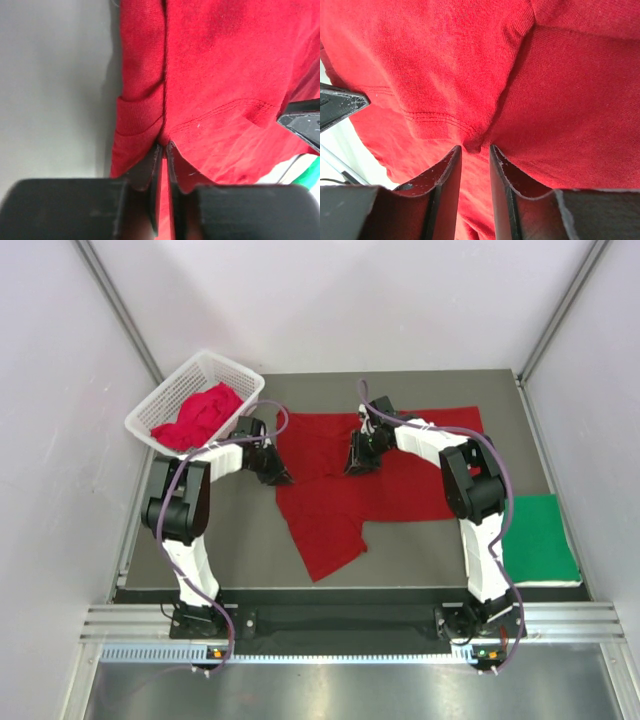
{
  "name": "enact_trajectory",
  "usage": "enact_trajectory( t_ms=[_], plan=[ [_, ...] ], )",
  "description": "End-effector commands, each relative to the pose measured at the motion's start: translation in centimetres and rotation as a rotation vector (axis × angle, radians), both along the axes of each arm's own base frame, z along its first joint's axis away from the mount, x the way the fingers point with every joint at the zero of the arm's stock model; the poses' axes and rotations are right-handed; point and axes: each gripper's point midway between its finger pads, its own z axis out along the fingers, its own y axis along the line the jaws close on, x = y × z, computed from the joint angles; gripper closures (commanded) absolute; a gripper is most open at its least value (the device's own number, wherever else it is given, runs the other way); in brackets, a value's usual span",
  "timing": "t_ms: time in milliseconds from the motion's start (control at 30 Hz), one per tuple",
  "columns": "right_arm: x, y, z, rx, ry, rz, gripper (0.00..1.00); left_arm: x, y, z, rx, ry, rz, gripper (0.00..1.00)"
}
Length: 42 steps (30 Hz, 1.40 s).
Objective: Fold and stack the t-shirts
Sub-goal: Fold the tshirt
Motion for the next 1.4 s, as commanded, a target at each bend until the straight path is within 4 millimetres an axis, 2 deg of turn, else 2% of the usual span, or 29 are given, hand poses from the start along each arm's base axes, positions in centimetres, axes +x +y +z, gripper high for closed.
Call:
enact_trajectory(
  t_ms=[0,33,133,167,267,467,567,700,933,1033,1367],
  plan=[
    [-0.1,1.2,0.9,0.024,-0.028,0.028,0.72,1.3,-0.4,0.7,-0.012,-0.039,-0.016,0.96],
    [-0.1,1.2,0.9,0.025,-0.025,0.027,0.72,1.3,-0.4,0.8,-0.015,-0.037,-0.018,1.00],
    [0.1,1.3,0.9,0.028,-0.026,0.024,0.78,1.4,-0.6,1.1,-0.022,-0.039,-0.024,1.00],
    [0.2,1.3,0.9,0.027,-0.026,0.022,0.87,1.4,-0.6,1.2,-0.025,-0.036,-0.022,1.00],
    [0.3,1.4,1.0,0.026,-0.025,0.013,1.00,1.8,-0.9,2.3,-0.042,-0.050,-0.027,1.00],
    [0.5,0.4,2.3,0.012,-0.045,-0.009,1.00,1.7,-0.9,5.1,-0.047,-0.064,-0.027,1.00],
    [0.3,-0.1,3.1,0.012,-0.053,-0.017,1.00,0.5,-0.3,4.6,-0.008,-0.002,-0.006,1.00],
    [0.1,-0.5,4.2,0.012,-0.076,-0.023,1.00,-0.9,-0.4,4.2,-0.016,0.031,-0.007,1.00],
    [0.2,-1.2,5.8,-0.004,-0.120,-0.025,1.00,-1.4,-1.2,6.4,-0.048,-0.009,0.006,1.00],
    [0.1,-2.0,5.6,-0.018,-0.116,-0.032,1.00,-1.9,-1.9,7.1,-0.057,-0.011,-0.001,1.00],
    [-0.3,-4.3,5.0,-0.045,-0.106,-0.063,1.00,-5.8,-3.8,4.9,-0.023,0.105,-0.005,1.00]
  ],
)
